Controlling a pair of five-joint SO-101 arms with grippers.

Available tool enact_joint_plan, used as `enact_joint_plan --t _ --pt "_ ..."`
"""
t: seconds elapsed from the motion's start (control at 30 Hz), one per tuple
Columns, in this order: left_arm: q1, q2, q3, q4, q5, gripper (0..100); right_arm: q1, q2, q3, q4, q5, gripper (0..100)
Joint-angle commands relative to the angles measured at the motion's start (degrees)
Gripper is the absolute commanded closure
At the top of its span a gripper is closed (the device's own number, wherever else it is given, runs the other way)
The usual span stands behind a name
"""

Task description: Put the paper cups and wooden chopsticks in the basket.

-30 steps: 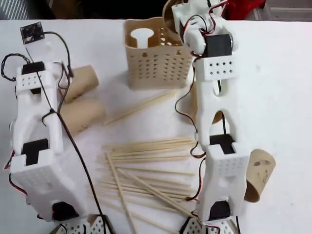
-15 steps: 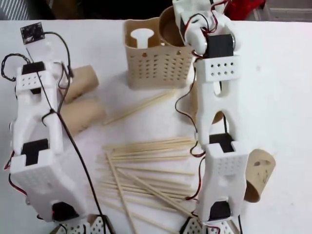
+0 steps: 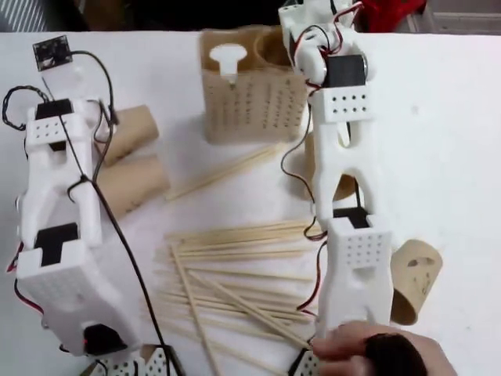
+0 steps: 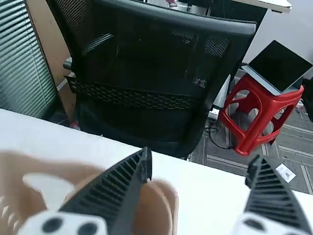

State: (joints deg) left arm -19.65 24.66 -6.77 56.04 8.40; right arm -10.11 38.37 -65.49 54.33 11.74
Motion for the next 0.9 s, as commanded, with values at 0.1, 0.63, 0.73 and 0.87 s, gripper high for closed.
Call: enact_joint_plan --t 0.1,0.63,0.73,0.87 --pt "2.86 0.40 2.29 0.00 -2.73 81 1.80 -1.89 -1.76 3.30 0.44 68.3" --pt "2.95 0.92 2.29 -0.09 -3.52 81 20.35 -23.87 8.18 44.79 11.96 94.9" --pt "2.86 2.86 1.41 -0.35 -3.60 81 22.02 -34.24 25.32 44.62 18.20 94.9" --pt "2.59 4.97 -0.79 -0.44 -3.60 81 22.37 -51.03 48.97 44.62 30.51 94.7"
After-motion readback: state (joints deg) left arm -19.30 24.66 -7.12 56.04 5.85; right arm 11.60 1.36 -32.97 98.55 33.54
